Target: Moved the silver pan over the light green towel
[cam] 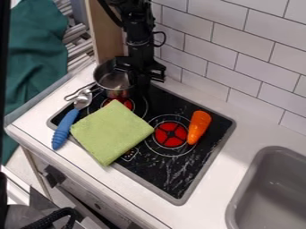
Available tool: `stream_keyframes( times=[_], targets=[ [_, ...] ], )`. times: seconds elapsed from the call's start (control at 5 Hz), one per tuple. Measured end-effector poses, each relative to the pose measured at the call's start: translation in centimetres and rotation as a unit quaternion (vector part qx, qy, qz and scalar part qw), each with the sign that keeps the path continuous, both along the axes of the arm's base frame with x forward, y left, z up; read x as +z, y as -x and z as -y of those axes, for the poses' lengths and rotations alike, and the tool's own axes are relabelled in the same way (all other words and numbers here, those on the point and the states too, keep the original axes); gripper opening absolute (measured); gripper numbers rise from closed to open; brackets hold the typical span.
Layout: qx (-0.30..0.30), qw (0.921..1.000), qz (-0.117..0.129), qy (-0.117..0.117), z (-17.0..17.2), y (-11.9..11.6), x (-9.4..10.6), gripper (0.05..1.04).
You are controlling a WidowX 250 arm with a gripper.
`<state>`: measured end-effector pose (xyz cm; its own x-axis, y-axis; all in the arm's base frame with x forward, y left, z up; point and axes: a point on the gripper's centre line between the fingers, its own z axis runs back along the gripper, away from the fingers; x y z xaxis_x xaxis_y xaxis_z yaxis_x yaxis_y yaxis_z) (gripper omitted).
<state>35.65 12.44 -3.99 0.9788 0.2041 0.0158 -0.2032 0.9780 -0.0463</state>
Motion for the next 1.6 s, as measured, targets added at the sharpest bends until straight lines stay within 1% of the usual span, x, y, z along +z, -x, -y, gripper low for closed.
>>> stream_keyframes(
  times=[0.2, 0.4, 0.6, 0.8, 1.0, 1.2, 1.4, 1.6],
  targets=[
    [-0.024, 0.9997, 0.005, -0.005, 0.3, 0.8, 0.6, 0.071],
    [-0.042, 0.9972, 0.059, -0.02, 1.4, 1.3, 4.4, 0.061],
    [-0.054, 0.9897, 0.131, -0.02, 2.5, 3.4, 8.4, 0.061],
    [-0.07, 0.9821, 0.172, -0.032, 3.5, 6.7, 10.5, 0.061],
    [-0.078, 0.9846, 0.154, -0.029, 3.5, 9.9, 9.7, 0.061],
    [-0.111, 0.9853, 0.128, -0.025, 3.2, 12.4, 8.3, 0.061],
    [-0.153, 0.9858, 0.064, -0.023, 3.3, 13.6, 5.9, 0.061],
    [-0.17, 0.9841, 0.052, -0.013, 3.6, 13.6, 5.2, 0.061]
  ],
)
